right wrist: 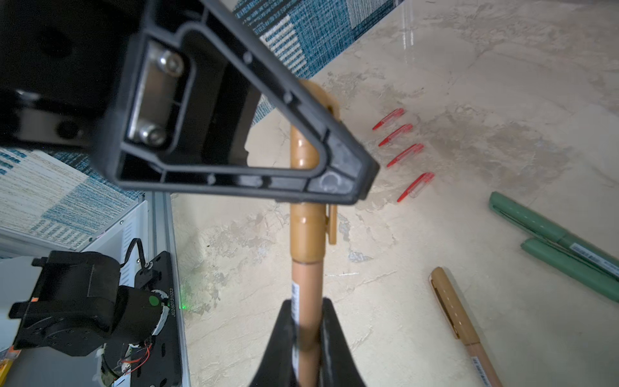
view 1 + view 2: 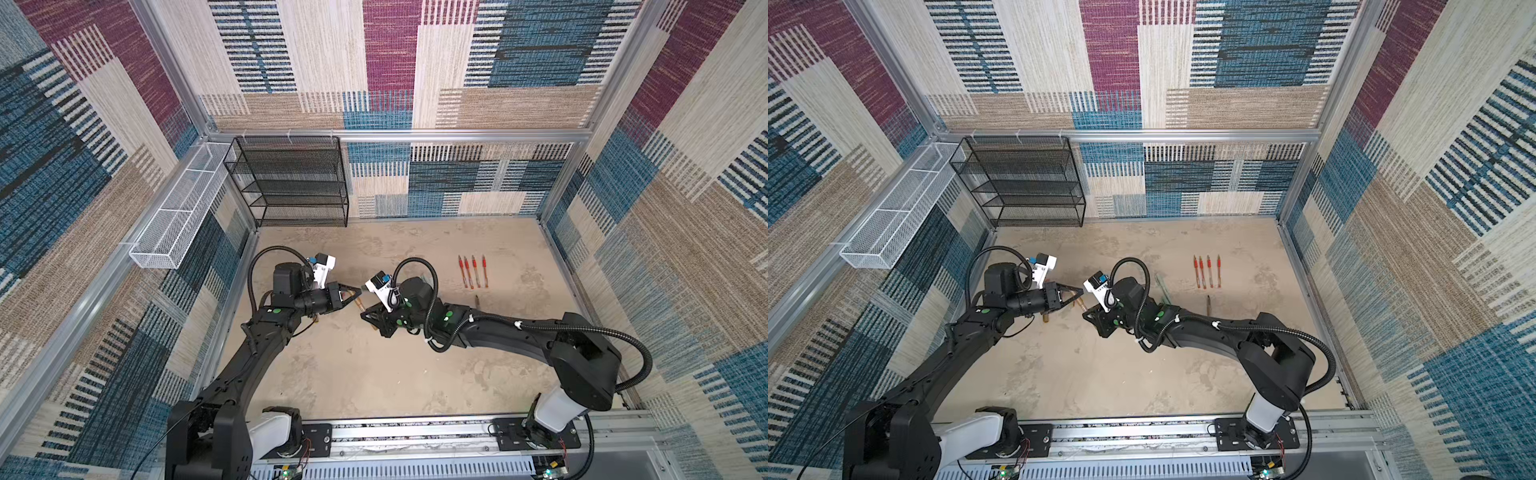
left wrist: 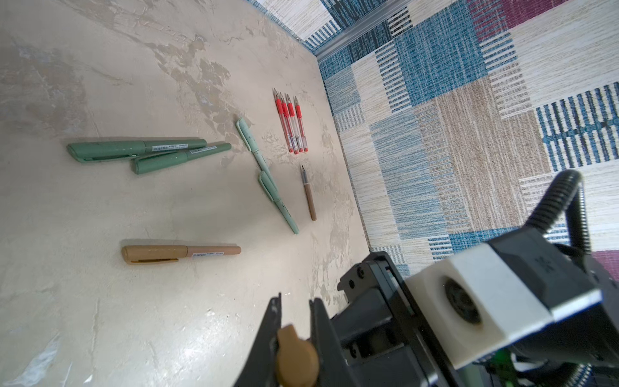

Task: Open the pen caps
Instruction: 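Pull the tan cap off with the left gripper while the right holds the marker, then lower the cap by the other tan cap while right carries marker to pens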

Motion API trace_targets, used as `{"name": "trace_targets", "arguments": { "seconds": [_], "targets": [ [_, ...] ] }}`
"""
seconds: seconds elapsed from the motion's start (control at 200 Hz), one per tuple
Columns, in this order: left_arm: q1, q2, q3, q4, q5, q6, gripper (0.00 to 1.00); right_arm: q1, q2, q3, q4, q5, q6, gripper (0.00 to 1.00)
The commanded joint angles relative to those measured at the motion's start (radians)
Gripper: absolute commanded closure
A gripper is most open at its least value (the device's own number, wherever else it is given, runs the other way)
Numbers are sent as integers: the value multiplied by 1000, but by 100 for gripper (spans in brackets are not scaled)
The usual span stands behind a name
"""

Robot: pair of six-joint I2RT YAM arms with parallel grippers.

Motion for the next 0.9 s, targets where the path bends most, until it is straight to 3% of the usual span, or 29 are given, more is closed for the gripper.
{"name": "trace_targets", "arguments": {
  "seconds": [0.0, 0.17, 0.396, 0.661, 0.897],
  "targets": [
    [48, -6, 33, 9, -115, 34, 100, -1, -17, -61, -84, 9, 24, 100],
    [84, -4, 48, -11, -125, 71, 100, -1, -108, -220, -24, 32, 56, 100],
    [86, 39, 76, -136, -244, 180, 100, -15, -200, -252, -82, 112, 51, 100],
    [81, 103, 84, -252, -529, 317, 100, -153, -339, -311, -225, 243, 131, 100],
    [71, 219, 60, -264, -603, 312, 100, -284, -413, -334, -386, 360, 135, 100]
  ]
}}
